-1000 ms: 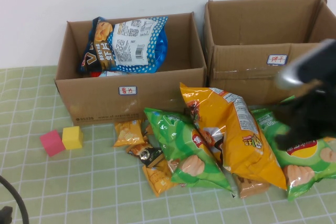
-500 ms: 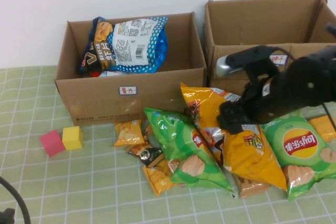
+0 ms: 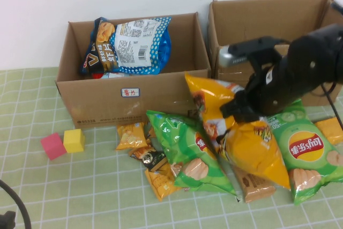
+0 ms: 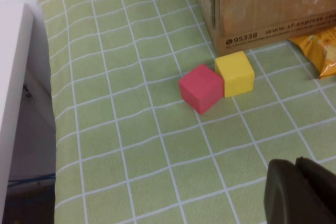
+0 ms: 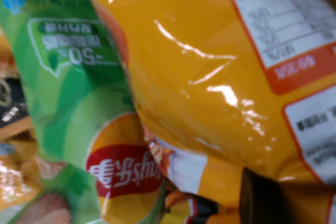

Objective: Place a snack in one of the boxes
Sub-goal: Pick up the potato chip, then place the potato chip in the potato chip box

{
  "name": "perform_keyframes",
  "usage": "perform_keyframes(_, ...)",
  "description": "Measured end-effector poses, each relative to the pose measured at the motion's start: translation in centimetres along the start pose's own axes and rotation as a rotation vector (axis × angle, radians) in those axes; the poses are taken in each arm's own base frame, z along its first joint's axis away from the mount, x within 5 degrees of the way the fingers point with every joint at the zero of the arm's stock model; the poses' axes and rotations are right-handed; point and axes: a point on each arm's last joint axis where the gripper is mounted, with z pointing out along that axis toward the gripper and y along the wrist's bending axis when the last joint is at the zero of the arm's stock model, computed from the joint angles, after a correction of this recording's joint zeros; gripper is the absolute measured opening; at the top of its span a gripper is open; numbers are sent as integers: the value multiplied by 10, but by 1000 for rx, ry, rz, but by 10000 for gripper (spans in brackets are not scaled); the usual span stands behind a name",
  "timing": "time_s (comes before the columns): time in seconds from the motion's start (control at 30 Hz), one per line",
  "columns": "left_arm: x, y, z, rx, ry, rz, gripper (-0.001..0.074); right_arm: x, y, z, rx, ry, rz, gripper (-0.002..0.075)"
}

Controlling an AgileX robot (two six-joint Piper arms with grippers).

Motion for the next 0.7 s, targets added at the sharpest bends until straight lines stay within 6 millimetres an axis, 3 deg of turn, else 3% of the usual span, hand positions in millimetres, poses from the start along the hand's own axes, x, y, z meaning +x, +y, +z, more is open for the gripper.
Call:
perform_keyframes(0.13, 0, 0, 0, 0, -2, 0, -2, -10, 2, -22, -3, -16, 6, 220)
perform_keyframes(0.33, 0, 0, 0, 3, -2, -7, -2, -31, 8, -77, -47, -94, 34, 220)
perform_keyframes(0.57, 0, -1, 0, 8, -2, -17, -2, -88, 19, -150, -121, -538, -31, 219)
perform_keyframes(0.7, 0, -1, 0, 9, -2, -20, -2, -115, 21, -150, -131, -716, -40, 219)
